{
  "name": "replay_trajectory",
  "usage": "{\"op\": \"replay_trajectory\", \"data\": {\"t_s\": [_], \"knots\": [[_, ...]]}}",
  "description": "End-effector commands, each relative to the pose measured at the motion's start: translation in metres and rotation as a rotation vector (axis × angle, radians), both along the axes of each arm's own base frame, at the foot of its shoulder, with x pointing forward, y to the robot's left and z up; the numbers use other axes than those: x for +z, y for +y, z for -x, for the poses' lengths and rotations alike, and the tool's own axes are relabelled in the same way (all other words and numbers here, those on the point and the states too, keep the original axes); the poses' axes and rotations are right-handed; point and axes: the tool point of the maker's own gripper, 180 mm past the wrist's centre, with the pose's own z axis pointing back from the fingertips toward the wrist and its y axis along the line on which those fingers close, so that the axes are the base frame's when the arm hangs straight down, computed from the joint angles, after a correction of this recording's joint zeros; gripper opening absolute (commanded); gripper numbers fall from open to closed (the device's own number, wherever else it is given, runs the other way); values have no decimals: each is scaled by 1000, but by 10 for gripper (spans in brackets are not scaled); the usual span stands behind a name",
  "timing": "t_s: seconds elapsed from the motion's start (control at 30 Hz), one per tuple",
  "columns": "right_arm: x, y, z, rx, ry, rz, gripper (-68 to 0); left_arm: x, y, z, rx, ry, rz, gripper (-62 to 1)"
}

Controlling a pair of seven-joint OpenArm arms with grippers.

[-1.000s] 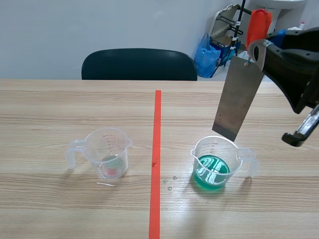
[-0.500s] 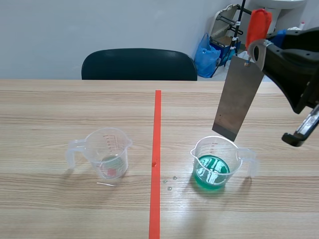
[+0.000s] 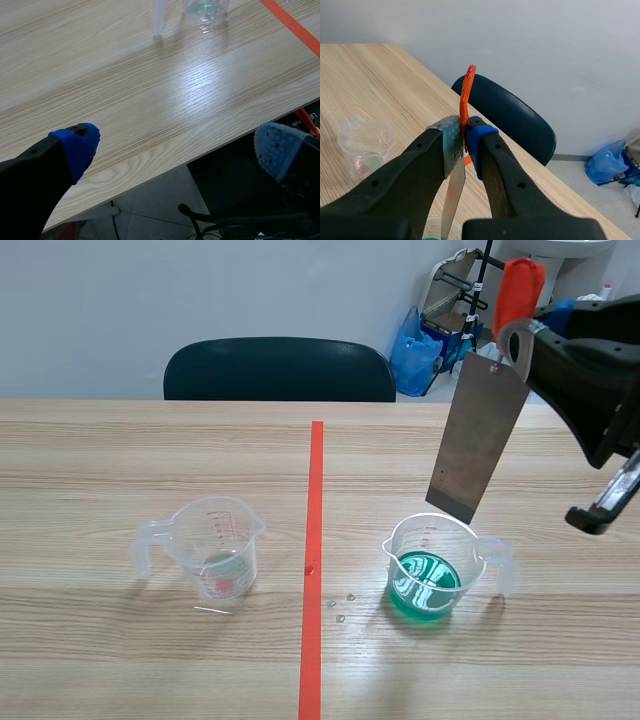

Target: Do the redox reaction experiment

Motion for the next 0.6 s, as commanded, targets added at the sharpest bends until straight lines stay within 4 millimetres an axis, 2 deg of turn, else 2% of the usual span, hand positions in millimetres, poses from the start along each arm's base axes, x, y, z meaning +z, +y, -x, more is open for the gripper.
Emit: {"op": "replay_trajectory", "data": {"t_s": [0.0, 0.23, 0.27, 0.4, 0.57], "knots": [[14, 1, 1, 13, -42, -15, -662, 5, -1, -3, 1, -24, 8, 14], [14, 1, 1, 14, -42, -15, -662, 16, -3, -11, -21, -80, 32, 8], [14, 1, 1, 13, -42, -15, -662, 16, -3, -12, -28, -80, 32, -46], [14, 1, 1, 13, -42, -14, -662, 21, -5, -31, -79, -125, 28, -348], [14, 1, 1, 13, -42, -14, -662, 32, -11, -67, -173, -199, 21, -544]]}}
